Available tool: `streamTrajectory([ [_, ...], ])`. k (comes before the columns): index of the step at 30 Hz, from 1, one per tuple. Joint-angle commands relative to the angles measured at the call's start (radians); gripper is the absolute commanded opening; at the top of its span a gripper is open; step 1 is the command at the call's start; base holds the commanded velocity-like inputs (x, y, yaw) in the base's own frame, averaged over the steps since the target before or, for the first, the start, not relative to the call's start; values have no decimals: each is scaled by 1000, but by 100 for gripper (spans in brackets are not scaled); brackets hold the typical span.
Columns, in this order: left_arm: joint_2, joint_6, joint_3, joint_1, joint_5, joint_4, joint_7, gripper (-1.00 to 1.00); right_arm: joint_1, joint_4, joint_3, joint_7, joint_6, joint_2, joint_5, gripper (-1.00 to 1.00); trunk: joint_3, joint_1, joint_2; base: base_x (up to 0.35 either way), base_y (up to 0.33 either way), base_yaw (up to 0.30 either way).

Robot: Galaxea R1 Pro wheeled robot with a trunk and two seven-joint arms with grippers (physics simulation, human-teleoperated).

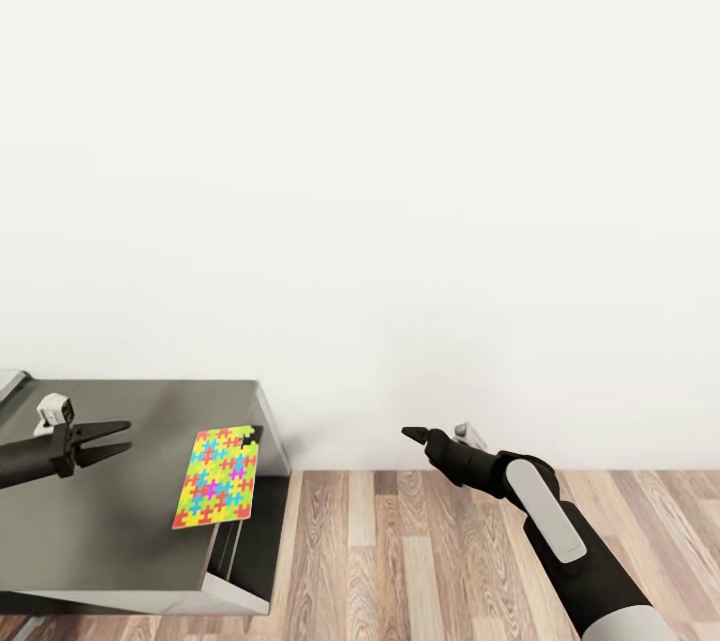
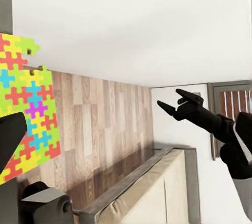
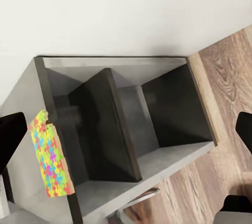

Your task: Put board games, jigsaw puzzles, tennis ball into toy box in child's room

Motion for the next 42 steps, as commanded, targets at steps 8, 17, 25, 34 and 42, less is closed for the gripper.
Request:
streamTrajectory([
  [8,0,26,5,0,0,-1,-4,100,-1,-3,1,-9,1,-3,-11,100,11,1,-2,0,0,0],
  [17,5,29,8,0,0,-3,-4,100,-1,4,1,-9,-1,2,-11,100,26,1,-2,0,0,0],
  [25,4,29,8,0,0,-3,-4,100,-1,3,1,-9,-2,-1,-12,100,39,1,-2,0,0,0],
  [34,6,29,8,0,0,-3,-4,100,-1,6,3,-10,-4,8,-9,100,54,1,-2,0,0,0],
  [42,7,29,8,0,0,-3,-4,100,-1,7,2,-11,-5,9,-8,100,67,1,-2,0,0,0],
])
